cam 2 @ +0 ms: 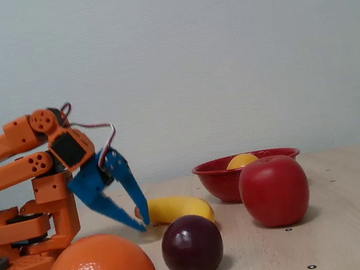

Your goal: Put peach in the red bowl.

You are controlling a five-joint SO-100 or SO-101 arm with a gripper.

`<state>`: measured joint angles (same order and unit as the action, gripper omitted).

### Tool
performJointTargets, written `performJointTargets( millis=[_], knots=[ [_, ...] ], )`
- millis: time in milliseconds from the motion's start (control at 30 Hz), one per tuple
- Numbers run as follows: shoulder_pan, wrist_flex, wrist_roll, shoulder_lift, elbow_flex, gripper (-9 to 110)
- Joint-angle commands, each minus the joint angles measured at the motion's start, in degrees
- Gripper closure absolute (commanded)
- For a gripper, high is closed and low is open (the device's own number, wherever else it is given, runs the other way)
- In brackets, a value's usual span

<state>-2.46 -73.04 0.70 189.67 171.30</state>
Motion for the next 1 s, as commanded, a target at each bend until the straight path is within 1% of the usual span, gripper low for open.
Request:
performJointTargets(
  millis=[0,167,300,967],
  knots=[
    [2.46,2.37,2.11,1.23,0.09,102],
    [2.46,6.50,1.76,1.23,5.89,102],
    [2.46,7.65,1.41,1.23,6.33,102],
    [2.46,7.82,1.58,1.23,6.42,102]
  ],
)
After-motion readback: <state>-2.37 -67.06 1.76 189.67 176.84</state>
